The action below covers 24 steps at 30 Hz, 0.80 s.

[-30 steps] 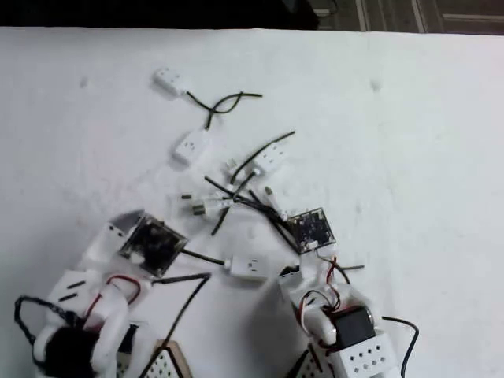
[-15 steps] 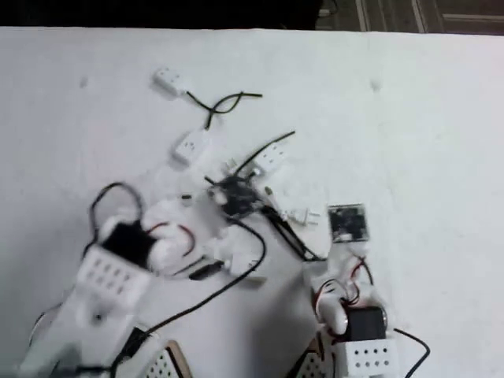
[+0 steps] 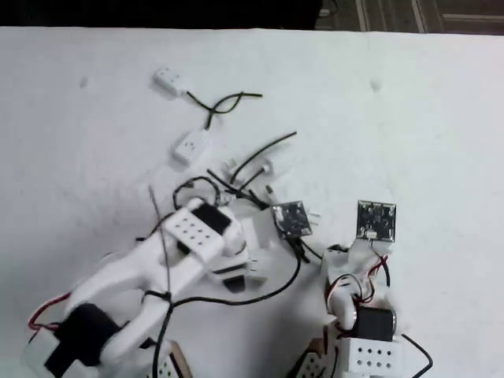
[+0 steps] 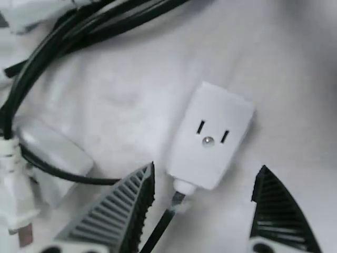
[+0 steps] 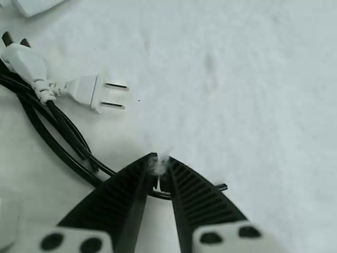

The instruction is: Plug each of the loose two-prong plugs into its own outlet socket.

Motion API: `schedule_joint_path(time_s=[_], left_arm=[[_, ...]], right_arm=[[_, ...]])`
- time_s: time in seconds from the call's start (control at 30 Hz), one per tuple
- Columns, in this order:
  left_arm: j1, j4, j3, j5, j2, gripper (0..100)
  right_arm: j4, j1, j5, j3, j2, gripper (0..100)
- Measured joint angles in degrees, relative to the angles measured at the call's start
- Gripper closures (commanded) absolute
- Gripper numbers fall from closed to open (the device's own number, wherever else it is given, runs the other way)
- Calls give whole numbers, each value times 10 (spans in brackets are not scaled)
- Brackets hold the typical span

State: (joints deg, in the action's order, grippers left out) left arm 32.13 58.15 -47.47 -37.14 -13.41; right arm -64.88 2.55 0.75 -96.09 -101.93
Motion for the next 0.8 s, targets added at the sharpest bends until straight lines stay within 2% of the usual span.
schedule_joint_path(time_s=[0.17, 0.3, 0.43, 0.6, 0.8], left_arm=[[22, -26, 0, 0, 14, 702], [42, -56, 0, 32, 22, 708], [47, -80, 0, 45, 46, 822], [51, -72, 12, 45, 76, 969], [49, -35, 17, 46, 70, 979]], right_arm=[[0, 0, 1, 0, 0, 978], [0, 0, 1, 0, 0, 980], [0, 0, 1, 0, 0, 980], [0, 0, 1, 0, 0, 980], [0, 0, 1, 0, 0, 980]])
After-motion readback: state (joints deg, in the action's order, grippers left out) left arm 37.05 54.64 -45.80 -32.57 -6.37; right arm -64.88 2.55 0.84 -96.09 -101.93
